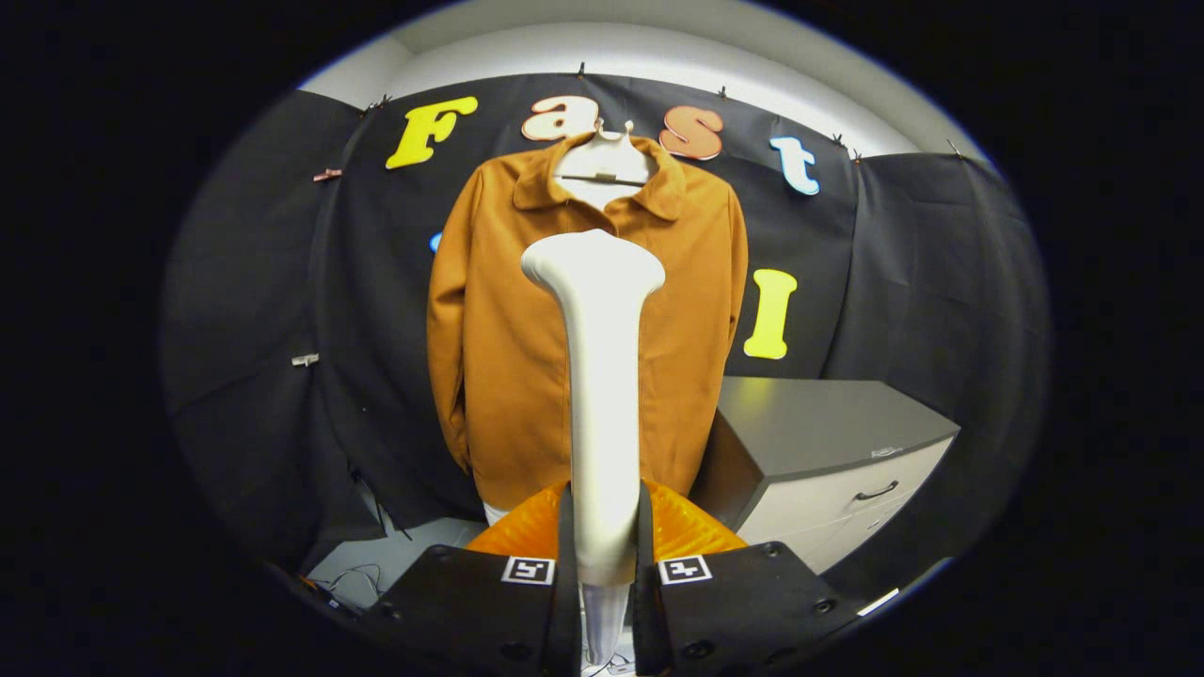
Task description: Iron the clothes twice with a garment steamer, once on the left side and once on the right side.
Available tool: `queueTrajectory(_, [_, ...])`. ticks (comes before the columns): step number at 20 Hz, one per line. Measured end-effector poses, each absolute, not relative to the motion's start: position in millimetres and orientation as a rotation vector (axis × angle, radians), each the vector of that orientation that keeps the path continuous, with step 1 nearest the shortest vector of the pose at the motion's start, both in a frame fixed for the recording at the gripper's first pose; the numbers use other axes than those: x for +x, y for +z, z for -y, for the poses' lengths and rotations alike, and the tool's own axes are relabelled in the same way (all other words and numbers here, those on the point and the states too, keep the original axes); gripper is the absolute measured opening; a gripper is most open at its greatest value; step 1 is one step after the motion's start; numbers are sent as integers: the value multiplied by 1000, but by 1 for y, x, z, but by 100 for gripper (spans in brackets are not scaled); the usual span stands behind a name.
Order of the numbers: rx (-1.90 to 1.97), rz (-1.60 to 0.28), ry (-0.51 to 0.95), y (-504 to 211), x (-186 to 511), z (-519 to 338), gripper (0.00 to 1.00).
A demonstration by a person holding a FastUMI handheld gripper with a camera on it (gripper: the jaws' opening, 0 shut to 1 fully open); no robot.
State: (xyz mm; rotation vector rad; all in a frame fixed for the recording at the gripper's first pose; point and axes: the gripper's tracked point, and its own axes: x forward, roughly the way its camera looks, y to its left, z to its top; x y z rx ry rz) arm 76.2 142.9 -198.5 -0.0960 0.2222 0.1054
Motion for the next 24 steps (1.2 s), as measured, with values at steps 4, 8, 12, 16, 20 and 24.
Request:
queueTrajectory(4, [-75,-142,93,-145,65,-133,25])
queueTrajectory(8, [-60,-82,82,-102,53,-118,25])
queueTrajectory(12, [-34,-44,74,-71,43,-98,25])
queueTrajectory(16, [-24,-20,69,-49,38,-72,25])
queueTrajectory(20, [-29,1,71,-34,34,-52,25])
queueTrajectory(24, [-28,13,78,-25,35,-39,25])
